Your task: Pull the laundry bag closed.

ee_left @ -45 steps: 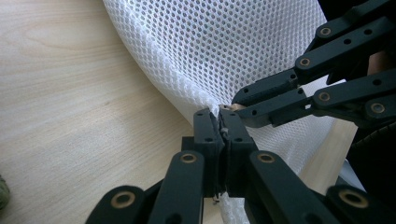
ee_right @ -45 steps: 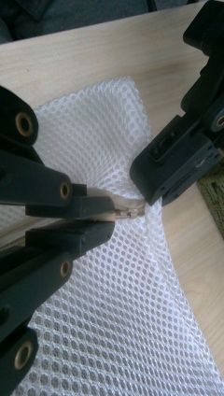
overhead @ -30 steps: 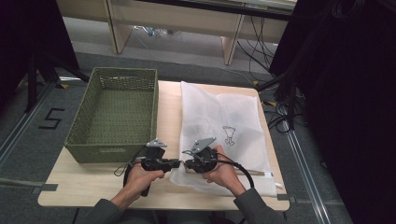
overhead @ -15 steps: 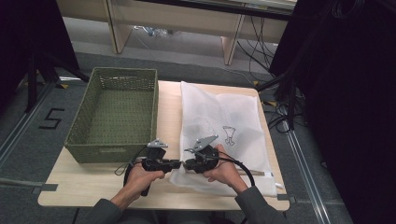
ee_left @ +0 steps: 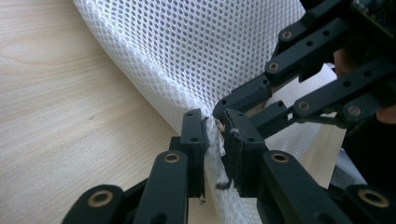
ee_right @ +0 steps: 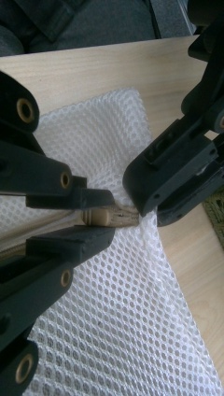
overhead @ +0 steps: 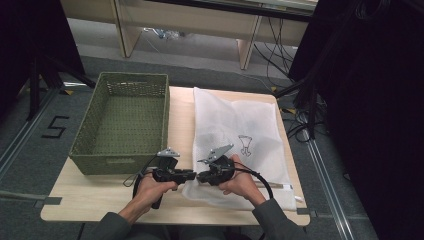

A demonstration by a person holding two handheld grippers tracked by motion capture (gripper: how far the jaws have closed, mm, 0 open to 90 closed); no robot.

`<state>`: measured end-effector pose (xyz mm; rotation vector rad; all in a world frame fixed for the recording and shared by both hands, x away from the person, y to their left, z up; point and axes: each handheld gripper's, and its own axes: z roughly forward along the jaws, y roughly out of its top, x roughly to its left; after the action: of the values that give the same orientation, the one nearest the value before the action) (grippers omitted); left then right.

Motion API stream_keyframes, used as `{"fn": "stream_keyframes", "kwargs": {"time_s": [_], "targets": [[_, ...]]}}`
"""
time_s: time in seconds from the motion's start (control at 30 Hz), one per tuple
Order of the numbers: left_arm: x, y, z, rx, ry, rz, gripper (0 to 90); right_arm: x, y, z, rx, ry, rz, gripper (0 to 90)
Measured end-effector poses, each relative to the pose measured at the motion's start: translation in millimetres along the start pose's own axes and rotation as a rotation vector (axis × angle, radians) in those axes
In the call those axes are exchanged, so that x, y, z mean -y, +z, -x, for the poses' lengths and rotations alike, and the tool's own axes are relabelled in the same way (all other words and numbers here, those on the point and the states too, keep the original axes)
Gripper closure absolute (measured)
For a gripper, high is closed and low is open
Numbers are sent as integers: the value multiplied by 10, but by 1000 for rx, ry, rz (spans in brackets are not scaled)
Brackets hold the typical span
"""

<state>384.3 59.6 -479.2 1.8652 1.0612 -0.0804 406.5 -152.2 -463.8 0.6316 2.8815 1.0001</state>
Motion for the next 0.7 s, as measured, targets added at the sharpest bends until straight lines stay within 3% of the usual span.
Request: {"fn": "stream_keyframes", "kwargs": {"time_s": [0.23, 0.4, 0.47, 0.5, 0.53, 0.67, 0.7], "targets": [[5, 7, -47, 12, -48, 10, 843, -8, 26, -17, 5, -5, -9, 814], [10, 14, -41, 9, -44, 8, 855, -6, 40, -16, 2, -1, -11, 811], [11, 18, -41, 8, -44, 7, 852, -7, 49, -25, 4, 4, -10, 812], [9, 17, -46, 7, -45, -3, 844, -5, 45, -13, 16, -29, -20, 817], [9, 17, -46, 7, -45, -3, 829, -5, 45, -13, 16, -29, -20, 817], [25, 37, -67, 13, -67, -35, 770, -21, 32, -47, 23, -24, -31, 817], [38, 42, -85, 8, -90, -42, 769, -23, 31, -49, 22, -25, -26, 817]]}}
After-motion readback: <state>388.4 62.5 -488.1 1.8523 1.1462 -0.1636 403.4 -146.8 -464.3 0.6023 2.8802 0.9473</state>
